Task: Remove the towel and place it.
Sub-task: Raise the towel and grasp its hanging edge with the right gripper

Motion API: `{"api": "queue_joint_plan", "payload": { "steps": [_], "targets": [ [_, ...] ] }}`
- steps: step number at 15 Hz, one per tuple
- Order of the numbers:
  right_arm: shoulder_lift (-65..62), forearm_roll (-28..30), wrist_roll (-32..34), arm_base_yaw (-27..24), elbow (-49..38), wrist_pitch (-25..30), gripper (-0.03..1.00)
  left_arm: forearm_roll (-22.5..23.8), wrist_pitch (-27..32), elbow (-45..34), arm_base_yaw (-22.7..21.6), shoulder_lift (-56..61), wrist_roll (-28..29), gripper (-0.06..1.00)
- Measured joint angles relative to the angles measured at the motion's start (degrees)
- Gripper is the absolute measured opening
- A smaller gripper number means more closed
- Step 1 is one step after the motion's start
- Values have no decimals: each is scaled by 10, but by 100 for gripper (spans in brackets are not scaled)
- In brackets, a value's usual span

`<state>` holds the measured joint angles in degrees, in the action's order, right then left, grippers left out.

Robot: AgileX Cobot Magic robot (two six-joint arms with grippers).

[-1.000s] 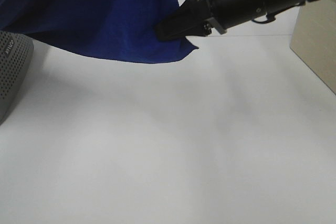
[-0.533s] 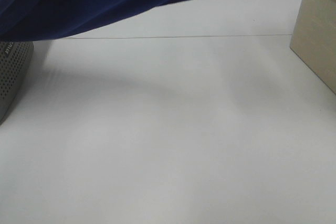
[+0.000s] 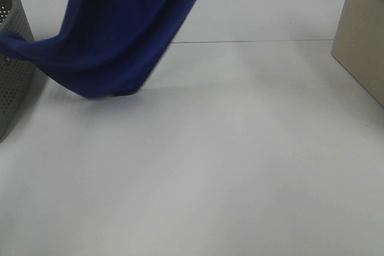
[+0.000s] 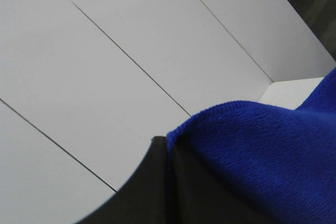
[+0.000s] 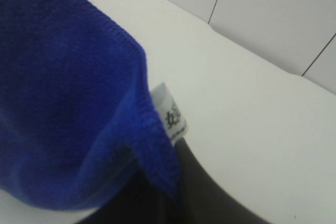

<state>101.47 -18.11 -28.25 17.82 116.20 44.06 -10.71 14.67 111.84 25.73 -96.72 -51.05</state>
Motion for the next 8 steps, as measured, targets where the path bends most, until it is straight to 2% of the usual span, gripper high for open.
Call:
{"api": "queue_joint_plan", "payload": {
  "steps": [2, 3, 4, 5, 8],
  "targets": [
    [19, 21, 0, 0, 10, -53, 2, -5, -52, 0, -8, -15, 0, 0],
    [34, 42, 0, 0, 11, -129, 2, -10, -131, 0, -9, -37, 0, 0],
    [41, 48, 0, 0, 11, -168, 2, -11, -172, 0, -9, -49, 0, 0],
    [44, 53, 0, 0, 11, -189, 2, -11, -190, 0, -9, -54, 0, 0],
    [60, 71, 0, 0, 11, -279, 2, -12, -292, 2, -9, -92, 0, 0]
  ]
}}
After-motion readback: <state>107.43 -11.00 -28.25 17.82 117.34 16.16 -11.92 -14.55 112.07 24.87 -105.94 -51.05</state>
